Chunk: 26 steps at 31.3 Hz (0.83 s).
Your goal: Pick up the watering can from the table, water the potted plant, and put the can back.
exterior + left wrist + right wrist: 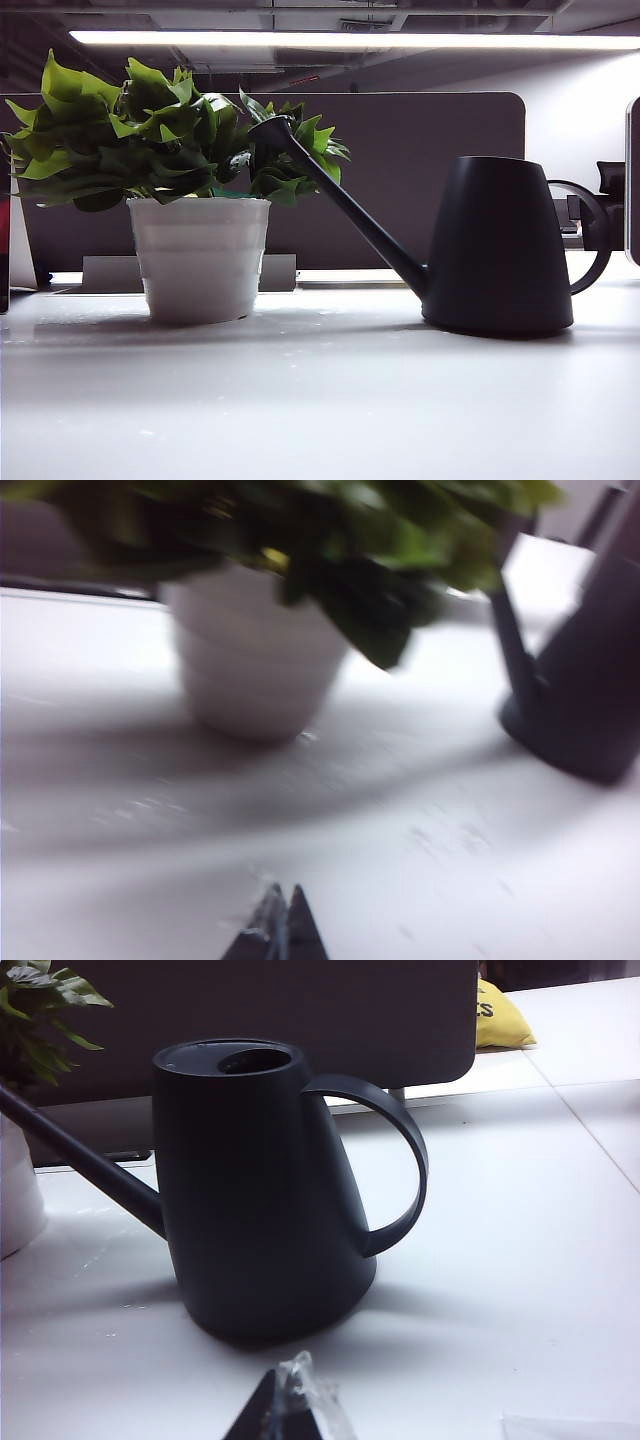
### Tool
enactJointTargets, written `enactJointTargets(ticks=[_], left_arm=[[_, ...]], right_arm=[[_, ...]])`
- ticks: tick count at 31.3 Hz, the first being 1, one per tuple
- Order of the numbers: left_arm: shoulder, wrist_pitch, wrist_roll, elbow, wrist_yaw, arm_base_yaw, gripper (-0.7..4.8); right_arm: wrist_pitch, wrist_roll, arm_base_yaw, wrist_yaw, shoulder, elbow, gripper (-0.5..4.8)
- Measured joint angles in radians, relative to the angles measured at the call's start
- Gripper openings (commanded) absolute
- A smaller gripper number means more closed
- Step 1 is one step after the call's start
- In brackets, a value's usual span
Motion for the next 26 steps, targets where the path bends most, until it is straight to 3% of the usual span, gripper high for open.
enactJointTargets(ticks=[5,10,26], left_arm=[[-0.024,0.011,0.0,0.001,0.023,0.218,0.03],[-0.024,0.011,0.0,0.001,0.009,0.363,0.03],[-0.024,0.01,0.0,0.0,0.011,0.389,0.03]], right_arm=[[0.0,0.0,0.0,0.0,0.0,0.0,-0.01],[0.0,0.0,0.0,0.0,0.0,0.0,-0.01],[0.0,0.0,-0.153,-0.007,0.0,0.0,-0.01]])
